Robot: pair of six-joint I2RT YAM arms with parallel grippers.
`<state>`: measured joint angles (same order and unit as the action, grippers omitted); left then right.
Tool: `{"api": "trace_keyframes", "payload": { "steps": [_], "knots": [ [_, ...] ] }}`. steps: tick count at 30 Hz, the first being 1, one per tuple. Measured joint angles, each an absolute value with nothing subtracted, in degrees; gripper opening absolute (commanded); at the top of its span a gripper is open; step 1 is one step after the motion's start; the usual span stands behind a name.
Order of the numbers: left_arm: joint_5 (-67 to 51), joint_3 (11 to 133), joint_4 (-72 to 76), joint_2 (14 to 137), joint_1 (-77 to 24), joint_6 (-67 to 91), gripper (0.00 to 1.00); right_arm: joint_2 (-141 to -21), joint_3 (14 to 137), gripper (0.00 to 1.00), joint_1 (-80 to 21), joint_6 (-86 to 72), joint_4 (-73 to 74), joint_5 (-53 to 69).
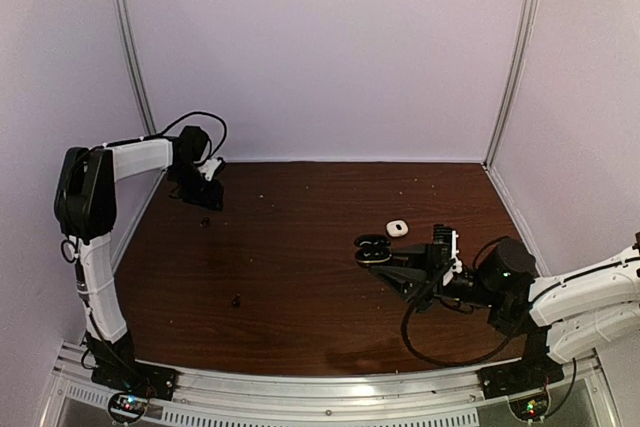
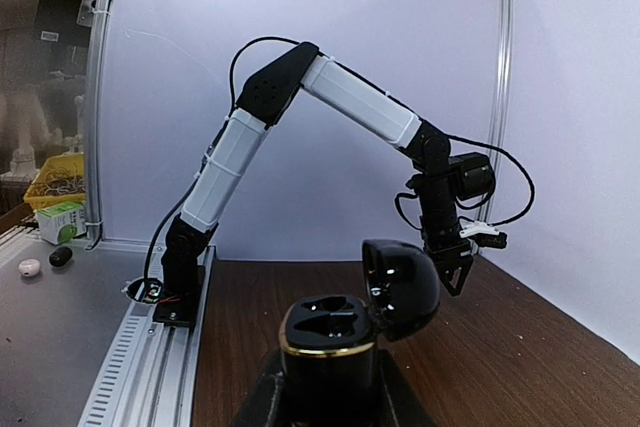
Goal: Insert the wireless bluetooth earbuds into the charging case
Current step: Pick up the left earbud from the center of the board.
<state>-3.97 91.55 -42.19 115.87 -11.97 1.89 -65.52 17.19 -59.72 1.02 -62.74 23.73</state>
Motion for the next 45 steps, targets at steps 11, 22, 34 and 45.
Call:
{"api": "trace_keyframes", "payload": {
  "steps": [11, 22, 34, 45],
  "knots": [
    [0.49, 93.41, -44.29, 120.46, -10.39, -0.84, 0.49, -65.54, 17.19, 0.02, -59.7, 0.89, -62.63, 23.51],
    [-0.16, 94.45, -44.84, 123.66, -9.69, -1.65, 0.41, -66.72, 17.19, 0.01, -59.7, 0.82, -62.35, 23.51],
    [-1.61, 94.45, -45.06, 124.92, -9.67, -2.0, 0.28, -66.72, 17.19, 0.01, -59.7, 0.82, -62.3, 23.44],
    [-3.38, 95.72, -45.98, 125.84, -9.69, -2.07, 0.11, -66.7, 17.21, 0.01, -59.7, 0.84, -60.84, 23.07]
  ]
}}
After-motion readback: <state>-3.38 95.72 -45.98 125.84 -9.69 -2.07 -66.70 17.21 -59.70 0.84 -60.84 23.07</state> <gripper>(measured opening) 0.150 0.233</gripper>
